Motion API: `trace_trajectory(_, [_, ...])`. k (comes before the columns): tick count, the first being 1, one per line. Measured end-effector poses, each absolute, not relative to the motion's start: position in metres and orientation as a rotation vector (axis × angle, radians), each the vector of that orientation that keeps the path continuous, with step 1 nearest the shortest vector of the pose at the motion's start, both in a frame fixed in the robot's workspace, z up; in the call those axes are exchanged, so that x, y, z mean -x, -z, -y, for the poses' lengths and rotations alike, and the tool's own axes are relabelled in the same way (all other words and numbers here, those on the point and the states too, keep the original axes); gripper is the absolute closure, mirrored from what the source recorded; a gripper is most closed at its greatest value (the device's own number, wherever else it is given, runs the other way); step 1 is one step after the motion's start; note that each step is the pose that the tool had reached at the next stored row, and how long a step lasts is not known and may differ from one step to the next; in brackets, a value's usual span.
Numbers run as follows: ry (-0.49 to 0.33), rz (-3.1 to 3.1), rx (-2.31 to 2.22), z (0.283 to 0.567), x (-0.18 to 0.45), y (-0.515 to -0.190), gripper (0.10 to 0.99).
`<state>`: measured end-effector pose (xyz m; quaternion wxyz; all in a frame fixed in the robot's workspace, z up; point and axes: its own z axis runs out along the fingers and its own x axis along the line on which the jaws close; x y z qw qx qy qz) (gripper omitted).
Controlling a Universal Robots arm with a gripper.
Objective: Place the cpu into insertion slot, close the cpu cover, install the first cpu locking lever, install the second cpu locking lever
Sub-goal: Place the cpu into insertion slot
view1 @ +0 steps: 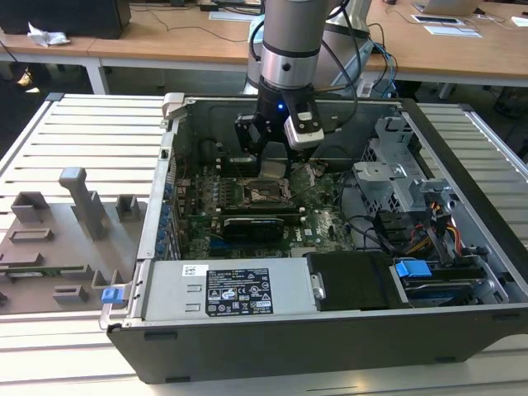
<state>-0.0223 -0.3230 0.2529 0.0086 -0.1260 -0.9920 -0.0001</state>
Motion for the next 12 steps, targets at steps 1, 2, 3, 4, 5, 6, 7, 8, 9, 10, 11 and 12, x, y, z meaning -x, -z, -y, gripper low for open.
trace_trajectory(1, [0.0, 3.097, 0.41, 0.323, 0.0223, -0.2528, 0.545])
trace_trajectory(2, [0.0, 3.095, 0.425, 0.3231, 0.0223, -0.2528, 0.545])
trace_trajectory(3, [0.001, 3.093, 0.438, 0.3231, 0.0223, -0.2527, 0.545])
trace_trajectory(4, [0.001, 3.092, 0.451, 0.3231, 0.0223, -0.2527, 0.545])
trace_trajectory(5, [0.001, 3.09, 0.462, 0.323, 0.0223, -0.2526, 0.545])
trace_trajectory(6, [0.001, 3.089, 0.471, 0.3231, 0.0223, -0.2526, 0.545])
trace_trajectory(7, [0.001, 3.087, 0.481, 0.3231, 0.0223, -0.2526, 0.545])
trace_trajectory(8, [0.001, 3.086, 0.49, 0.3231, 0.0223, -0.2525, 0.545])
trace_trajectory(9, [0.001, 3.084, 0.501, 0.3231, 0.0223, -0.2525, 0.545])
trace_trajectory(10, [0.001, 3.083, 0.509, 0.3231, 0.0223, -0.2525, 0.545])
trace_trajectory(11, [0.001, 3.08, 0.522, 0.323, 0.0223, -0.2524, 0.545])
trace_trajectory(12, [0.001, 3.079, 0.529, 0.323, 0.0223, -0.2524, 0.545])
